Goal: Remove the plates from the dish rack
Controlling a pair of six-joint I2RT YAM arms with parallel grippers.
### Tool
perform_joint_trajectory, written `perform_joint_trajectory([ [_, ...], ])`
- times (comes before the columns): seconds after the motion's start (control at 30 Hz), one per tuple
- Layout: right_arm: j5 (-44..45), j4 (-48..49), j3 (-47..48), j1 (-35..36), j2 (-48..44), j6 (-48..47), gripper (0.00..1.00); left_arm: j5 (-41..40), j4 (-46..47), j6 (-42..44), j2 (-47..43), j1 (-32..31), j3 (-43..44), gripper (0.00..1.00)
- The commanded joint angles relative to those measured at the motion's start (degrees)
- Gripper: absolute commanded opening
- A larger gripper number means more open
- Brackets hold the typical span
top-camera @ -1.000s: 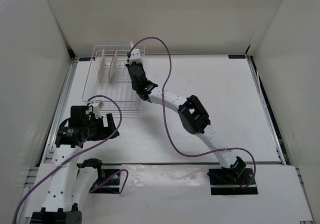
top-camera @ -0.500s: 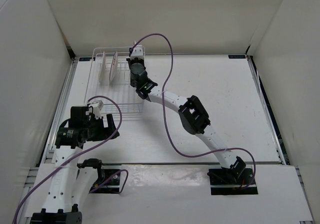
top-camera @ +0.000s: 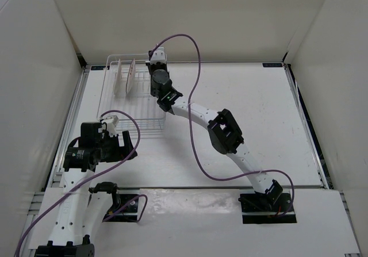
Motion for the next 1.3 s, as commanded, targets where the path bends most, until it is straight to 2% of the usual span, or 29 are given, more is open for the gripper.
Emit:
perform_joint_trajectory([
  [0.0,-2.3,10.9,3.1,0.8,-7.9,0.2,0.0,1.0,0.8,0.5,-0.7,0.2,0.1,1.0],
  [0.47,-2.4,13.0,-7.8,0.9,-17.6,-1.5,0.0,0.5,0.5,0.4,-0.5,0.3,0.2,1.0],
  [0.6,-0.3,15.5,-19.2,0.9,-26.2,-2.3,0.0,0.3,0.0,0.3,-0.2,0.3,0.4,1.0],
  [0.7,2.5,18.5,-31.7,0.4,-35.1,-2.2,0.0,-0.1,0.2,0.2,-0.1,0.2,0.4,1.0],
  [0.73,3.3,19.0,-40.3,0.2,-37.1,-1.6,0.0,0.0,0.1,0.2,-0.2,0.3,0.4,1.0],
  [0.77,3.4,18.7,-43.4,-0.2,-41.6,-0.4,0.0,-0.1,0.1,0.3,-0.4,0.3,0.4,1.0],
  [0.8,3.7,17.0,-46.1,-0.7,-46.4,1.7,0.0,0.2,-0.1,0.2,-0.4,0.3,0.4,1.0],
  [0.83,4.0,13.3,-54.1,-1.1,-51.3,3.4,0.0,0.4,0.2,0.4,-0.3,0.3,0.4,1.0],
  [0.9,4.0,4.4,-58.5,-3.4,-58.9,14.2,0.0,0.6,0.3,0.3,-0.5,0.3,0.4,1.0],
  [0.93,3.5,-4.8,-63.2,-4.4,-63.5,19.8,0.0,0.6,0.3,0.4,-0.3,0.3,0.4,1.0],
  [1.0,1.3,-9.2,-71.3,-7.9,-69.6,28.6,0.0,0.8,0.3,0.5,-0.3,0.3,0.3,1.0],
  [1.03,0.3,-13.2,-75.2,-8.6,-72.9,30.0,0.0,0.8,0.3,0.4,-0.2,0.5,0.4,1.0],
  [1.1,-0.9,-16.0,-79.3,-11.1,-76.3,32.1,0.0,0.8,0.4,0.4,-0.3,0.4,0.3,1.0],
  [1.2,-5.0,-23.3,-85.0,-14.7,-80.1,41.1,0.0,1.0,0.6,0.4,-0.2,0.4,0.4,1.0],
  [1.27,-9.1,-23.7,-88.7,-17.0,-81.5,46.2,0.0,1.0,0.5,0.4,0.0,0.4,0.2,1.0],
])
